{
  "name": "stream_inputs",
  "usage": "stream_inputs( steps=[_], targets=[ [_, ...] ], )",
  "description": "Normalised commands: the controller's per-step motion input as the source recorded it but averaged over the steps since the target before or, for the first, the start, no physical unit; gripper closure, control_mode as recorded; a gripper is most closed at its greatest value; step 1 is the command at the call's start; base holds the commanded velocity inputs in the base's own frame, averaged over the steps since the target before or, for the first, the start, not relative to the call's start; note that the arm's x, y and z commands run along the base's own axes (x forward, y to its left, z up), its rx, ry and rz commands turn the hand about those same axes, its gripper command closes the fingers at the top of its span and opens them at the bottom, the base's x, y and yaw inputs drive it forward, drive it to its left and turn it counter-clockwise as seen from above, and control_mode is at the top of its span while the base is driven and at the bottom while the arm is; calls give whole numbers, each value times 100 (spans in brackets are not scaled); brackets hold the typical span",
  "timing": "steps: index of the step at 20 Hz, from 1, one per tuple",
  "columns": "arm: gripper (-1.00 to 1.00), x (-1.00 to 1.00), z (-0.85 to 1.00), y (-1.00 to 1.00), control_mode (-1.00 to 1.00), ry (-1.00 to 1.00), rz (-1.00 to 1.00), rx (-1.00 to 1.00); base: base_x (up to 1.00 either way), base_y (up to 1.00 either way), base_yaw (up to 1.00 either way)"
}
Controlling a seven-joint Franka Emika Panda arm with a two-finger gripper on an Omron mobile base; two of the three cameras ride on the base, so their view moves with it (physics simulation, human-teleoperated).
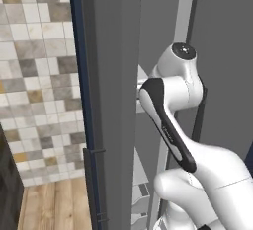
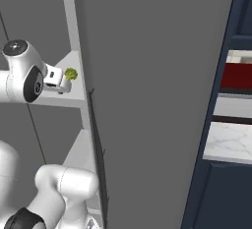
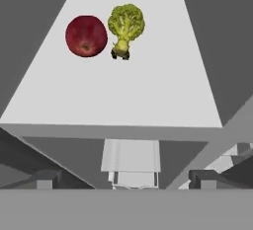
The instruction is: Take the broccoli, pear, and lemon from the freezer and place them in the bowl on the counter.
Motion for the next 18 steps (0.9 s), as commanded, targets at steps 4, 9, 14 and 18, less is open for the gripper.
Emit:
stream_inputs(
  steps=[4, 9, 14, 18],
  targets=[
    [-100, 57, -2, 3, -100, 0, 0, 0, 0, 0, 0],
    [-100, 48, -13, 20, -100, 0, 0, 0, 0, 0, 0],
    [-100, 34, -14, 5, -100, 0, -1, 0, 0, 0, 0],
    [-100, 36, -11, 0, -100, 0, 0, 0, 0, 0, 0]
  ],
)
